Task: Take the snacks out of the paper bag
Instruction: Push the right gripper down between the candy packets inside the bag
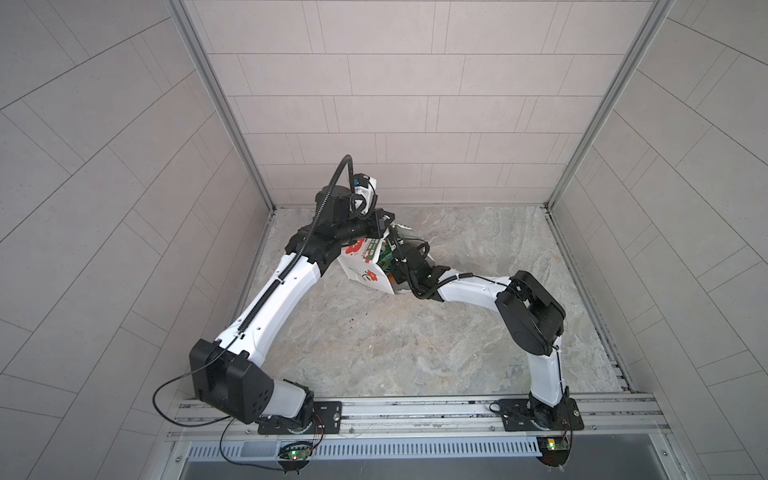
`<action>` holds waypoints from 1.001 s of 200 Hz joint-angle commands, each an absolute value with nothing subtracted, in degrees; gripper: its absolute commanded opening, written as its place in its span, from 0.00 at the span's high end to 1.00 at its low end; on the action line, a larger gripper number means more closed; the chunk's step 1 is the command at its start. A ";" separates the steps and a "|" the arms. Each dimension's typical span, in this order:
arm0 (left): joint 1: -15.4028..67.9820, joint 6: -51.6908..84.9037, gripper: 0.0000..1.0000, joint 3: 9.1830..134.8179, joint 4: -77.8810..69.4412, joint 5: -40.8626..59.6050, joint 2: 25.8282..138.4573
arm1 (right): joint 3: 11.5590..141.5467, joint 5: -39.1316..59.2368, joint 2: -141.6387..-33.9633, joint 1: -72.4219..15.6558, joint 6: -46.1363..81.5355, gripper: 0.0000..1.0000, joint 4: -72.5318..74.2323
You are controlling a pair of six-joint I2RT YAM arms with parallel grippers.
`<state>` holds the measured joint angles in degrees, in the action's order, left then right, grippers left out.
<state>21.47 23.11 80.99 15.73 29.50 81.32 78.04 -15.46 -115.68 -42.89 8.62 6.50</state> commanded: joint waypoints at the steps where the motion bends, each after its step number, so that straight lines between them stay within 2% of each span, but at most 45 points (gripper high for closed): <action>1: 21.27 22.53 1.00 80.62 14.11 30.50 79.41 | 79.80 -12.45 -117.42 -41.73 8.96 0.72 4.66; 36: 21.07 22.07 1.00 80.09 14.37 28.52 79.40 | 78.97 -8.74 -115.91 -41.40 7.67 1.00 5.06; 146: 20.71 20.10 1.00 79.12 16.35 20.89 79.88 | 67.48 1.36 -101.78 -40.19 10.14 1.00 8.57; 200: 20.57 19.95 1.00 79.30 16.41 21.39 79.87 | 66.81 3.56 -101.06 -39.13 10.25 1.00 8.62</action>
